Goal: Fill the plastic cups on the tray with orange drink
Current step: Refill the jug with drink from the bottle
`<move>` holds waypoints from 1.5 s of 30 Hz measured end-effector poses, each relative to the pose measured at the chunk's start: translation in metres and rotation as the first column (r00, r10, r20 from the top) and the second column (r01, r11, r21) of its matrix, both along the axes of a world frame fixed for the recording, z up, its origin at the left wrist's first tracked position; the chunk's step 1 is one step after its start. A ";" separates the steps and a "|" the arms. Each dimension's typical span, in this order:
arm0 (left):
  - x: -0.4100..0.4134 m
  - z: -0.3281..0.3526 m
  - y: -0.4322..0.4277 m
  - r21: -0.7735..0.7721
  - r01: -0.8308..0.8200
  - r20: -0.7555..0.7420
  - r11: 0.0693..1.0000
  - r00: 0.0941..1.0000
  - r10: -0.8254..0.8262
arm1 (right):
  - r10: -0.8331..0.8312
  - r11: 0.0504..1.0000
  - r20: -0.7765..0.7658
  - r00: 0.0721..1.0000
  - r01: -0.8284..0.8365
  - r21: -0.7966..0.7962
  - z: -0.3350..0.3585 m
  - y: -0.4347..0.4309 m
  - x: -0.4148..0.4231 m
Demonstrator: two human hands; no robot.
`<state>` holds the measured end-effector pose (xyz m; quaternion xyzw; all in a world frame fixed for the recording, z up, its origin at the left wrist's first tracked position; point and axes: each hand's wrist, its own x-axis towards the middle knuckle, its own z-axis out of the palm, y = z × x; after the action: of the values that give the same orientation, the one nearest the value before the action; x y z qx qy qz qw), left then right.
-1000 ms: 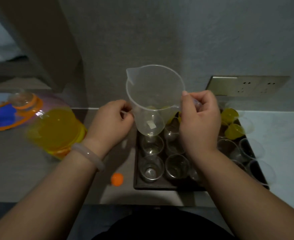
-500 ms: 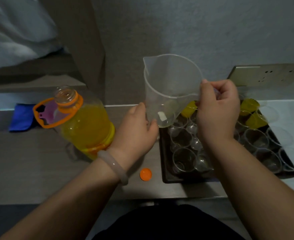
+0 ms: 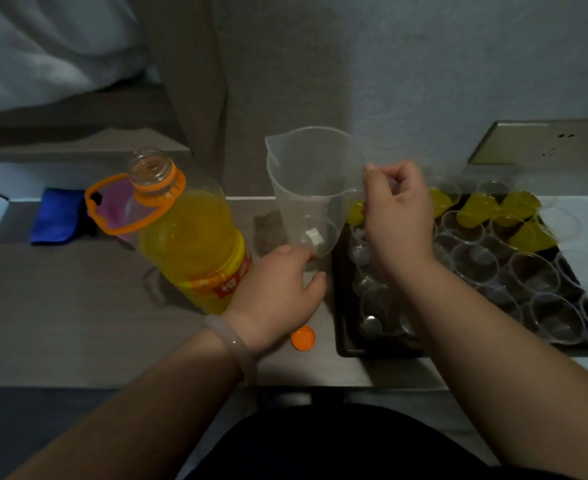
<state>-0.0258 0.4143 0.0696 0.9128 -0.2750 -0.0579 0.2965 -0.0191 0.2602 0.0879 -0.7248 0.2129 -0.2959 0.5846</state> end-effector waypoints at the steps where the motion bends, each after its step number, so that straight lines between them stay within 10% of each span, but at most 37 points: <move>1: 0.001 0.000 0.003 -0.001 0.037 -0.004 0.999 0.999 -0.037 | -0.006 1.000 -0.020 1.000 0.006 0.005 -0.004 0.004 0.002; 30: 0.031 -0.010 0.087 0.048 0.599 0.230 0.799 0.772 -0.593 | -0.148 0.971 -0.311 0.939 0.077 -0.228 -0.038 0.061 0.001; 45: 0.046 -0.034 0.165 0.163 0.614 0.442 0.773 0.654 -0.613 | -0.058 0.799 0.125 0.990 0.121 -0.588 0.006 0.133 -0.019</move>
<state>0.0206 0.5790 0.0358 0.7514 -0.6300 0.0693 0.1838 -0.0376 0.3928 0.0938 -0.8447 0.1138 -0.4110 0.3235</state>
